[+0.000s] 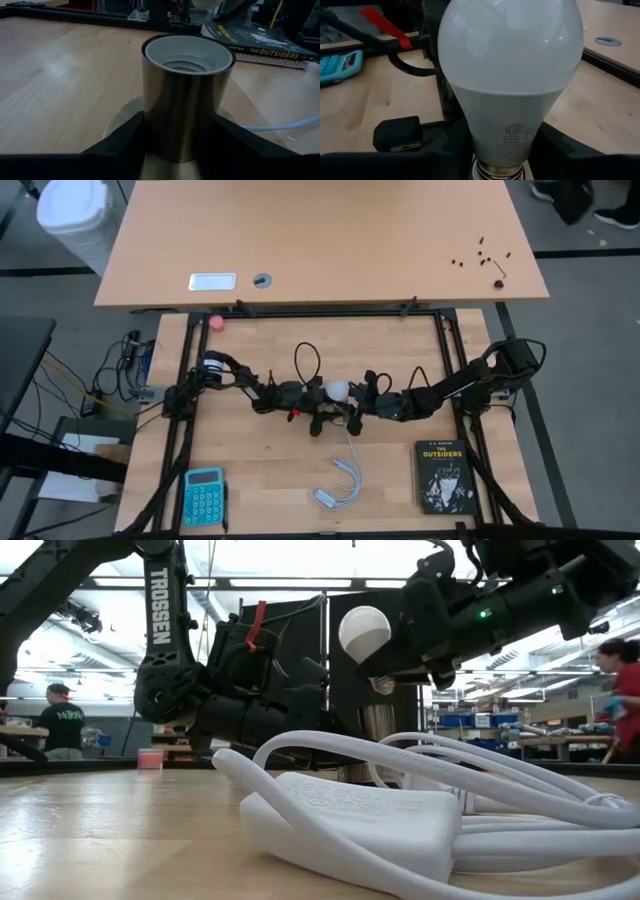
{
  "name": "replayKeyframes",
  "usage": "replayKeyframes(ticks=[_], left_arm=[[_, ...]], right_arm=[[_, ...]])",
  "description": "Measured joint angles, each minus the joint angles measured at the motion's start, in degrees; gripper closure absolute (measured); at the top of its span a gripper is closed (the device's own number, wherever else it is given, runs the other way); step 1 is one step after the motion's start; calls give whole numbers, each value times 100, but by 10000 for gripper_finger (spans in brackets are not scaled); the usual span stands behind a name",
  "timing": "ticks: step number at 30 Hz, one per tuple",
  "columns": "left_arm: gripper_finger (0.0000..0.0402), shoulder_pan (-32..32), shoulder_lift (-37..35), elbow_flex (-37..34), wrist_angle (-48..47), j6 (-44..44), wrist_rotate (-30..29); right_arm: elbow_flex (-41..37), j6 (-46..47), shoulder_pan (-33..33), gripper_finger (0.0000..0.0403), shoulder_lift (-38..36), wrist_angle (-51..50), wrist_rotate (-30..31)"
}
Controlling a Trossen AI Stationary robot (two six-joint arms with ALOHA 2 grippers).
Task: Screw lightbulb
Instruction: Insert the white lightbulb into the silver lamp
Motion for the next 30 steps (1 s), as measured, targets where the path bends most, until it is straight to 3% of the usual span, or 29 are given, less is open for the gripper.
replayKeyframes(ticks=[12,22,30], left_arm=[[198,0,-2,0,0,-11,-6],[198,-2,-5,2,-16,-46,-65],[198,-2,-14,-95,71,-27,-95]], right_arm=[[-5,93,-11,245,619,620,59],[-1,61,188,245,1210,1406,600],[7,-141,363,244,1165,1193,901]])
